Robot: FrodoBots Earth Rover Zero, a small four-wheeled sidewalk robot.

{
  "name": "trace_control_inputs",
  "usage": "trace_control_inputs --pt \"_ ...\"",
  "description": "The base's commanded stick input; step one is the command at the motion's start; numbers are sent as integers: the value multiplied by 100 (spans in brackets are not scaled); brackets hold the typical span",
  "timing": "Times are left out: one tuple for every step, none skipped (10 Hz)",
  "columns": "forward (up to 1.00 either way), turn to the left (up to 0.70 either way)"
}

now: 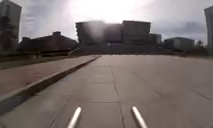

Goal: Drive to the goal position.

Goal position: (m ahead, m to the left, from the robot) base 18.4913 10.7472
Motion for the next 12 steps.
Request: trace_control_inputs --pt "100 0" --pt "100 0" --pt "100 0" --pt "100 0" --pt "100 0" --pt "100 0" --pt "100 0" --pt "100 0" --pt "100 0" --pt "100 -6" --pt "100 -27" --pt "100 -27"
